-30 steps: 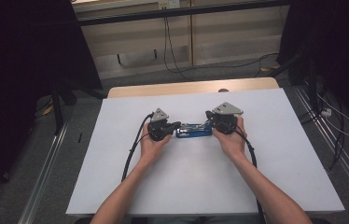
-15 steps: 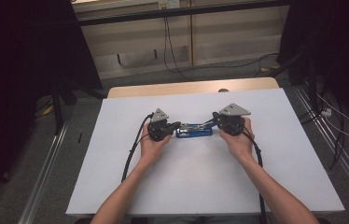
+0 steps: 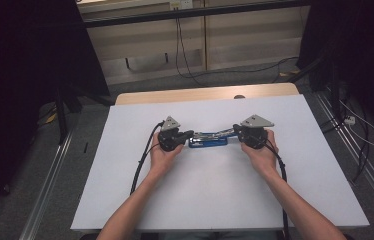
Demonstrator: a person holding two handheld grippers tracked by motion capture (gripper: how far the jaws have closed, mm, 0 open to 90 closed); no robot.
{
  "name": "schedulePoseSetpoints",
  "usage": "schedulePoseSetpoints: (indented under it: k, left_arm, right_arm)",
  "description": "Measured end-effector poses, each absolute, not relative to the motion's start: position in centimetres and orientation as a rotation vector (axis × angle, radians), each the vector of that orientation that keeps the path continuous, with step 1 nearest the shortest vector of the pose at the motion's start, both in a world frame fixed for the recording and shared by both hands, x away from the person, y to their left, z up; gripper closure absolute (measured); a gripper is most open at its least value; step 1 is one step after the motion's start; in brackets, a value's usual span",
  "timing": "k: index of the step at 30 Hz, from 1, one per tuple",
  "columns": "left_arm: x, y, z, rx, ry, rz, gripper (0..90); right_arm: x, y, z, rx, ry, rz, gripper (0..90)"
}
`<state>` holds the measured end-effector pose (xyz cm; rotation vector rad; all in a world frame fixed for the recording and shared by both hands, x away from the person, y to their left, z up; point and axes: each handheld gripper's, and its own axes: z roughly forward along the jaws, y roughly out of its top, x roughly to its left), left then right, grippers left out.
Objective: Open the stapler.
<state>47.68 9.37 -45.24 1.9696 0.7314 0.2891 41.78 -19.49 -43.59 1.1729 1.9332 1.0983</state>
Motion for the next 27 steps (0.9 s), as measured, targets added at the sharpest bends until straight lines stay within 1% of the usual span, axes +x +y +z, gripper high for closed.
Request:
schedulePoseSetpoints:
  k: [11, 27]
  left_arm:
    - [47.61, 9.28, -45.19, 1.976, 0.724, 0.306, 90.0]
    - [47.75, 9.37, -45.18, 1.977, 0.704, 0.3, 90.0]
  right_arm:
    - [41.62, -20.36, -44.41, 1.207, 1.939, 1.108, 90.0]
    - [41.66, -20.38, -44.63, 1.223, 1.929, 1.129, 90.0]
